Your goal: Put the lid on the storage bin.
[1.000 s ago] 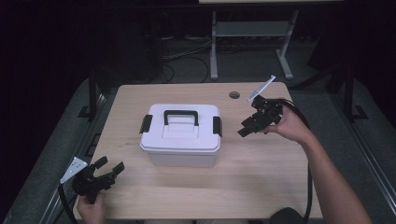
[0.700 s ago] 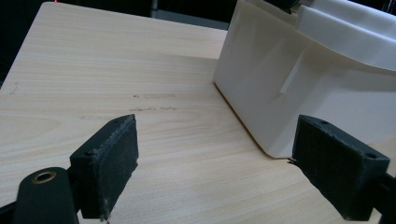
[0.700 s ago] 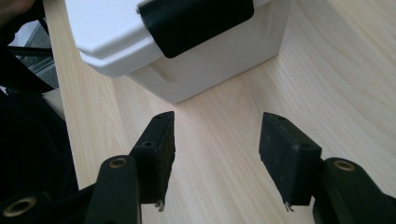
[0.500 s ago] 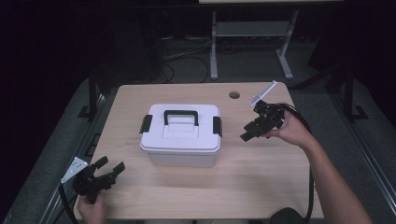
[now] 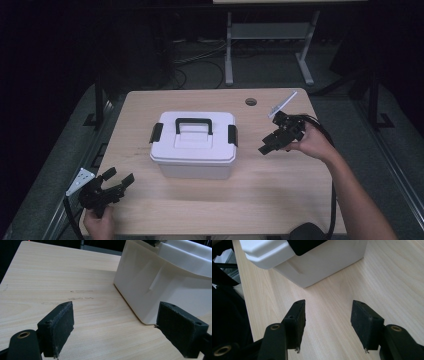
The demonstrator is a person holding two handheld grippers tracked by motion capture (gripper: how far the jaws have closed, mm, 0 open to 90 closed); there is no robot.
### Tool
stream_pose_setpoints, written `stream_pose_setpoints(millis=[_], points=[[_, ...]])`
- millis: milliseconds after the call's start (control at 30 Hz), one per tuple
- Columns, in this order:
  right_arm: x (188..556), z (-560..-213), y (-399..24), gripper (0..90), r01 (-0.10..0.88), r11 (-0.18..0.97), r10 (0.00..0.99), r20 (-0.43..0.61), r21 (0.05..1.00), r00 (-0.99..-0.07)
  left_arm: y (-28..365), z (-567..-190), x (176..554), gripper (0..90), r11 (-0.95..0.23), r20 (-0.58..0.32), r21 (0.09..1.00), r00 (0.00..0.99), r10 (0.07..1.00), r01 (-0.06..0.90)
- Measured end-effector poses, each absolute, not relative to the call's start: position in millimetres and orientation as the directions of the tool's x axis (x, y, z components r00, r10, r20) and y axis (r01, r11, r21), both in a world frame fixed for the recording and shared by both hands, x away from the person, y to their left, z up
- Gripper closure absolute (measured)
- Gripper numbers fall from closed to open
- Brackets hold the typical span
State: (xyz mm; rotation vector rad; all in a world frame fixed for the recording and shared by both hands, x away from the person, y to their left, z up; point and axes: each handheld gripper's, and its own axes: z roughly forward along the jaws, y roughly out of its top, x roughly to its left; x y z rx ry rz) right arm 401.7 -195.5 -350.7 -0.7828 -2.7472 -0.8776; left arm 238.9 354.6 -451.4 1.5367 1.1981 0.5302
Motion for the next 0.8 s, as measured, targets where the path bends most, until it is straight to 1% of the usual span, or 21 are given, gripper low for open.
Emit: stream_pose_setpoints(millis=[800], points=[[399.0,-363.7,-195.2,45.6,0.533,0.693,0.432,0.313,0.485,-0.846,353.9,-451.3,240.3,13.7,0.067,-0.246,0.909,0.401,0.883,0.410]])
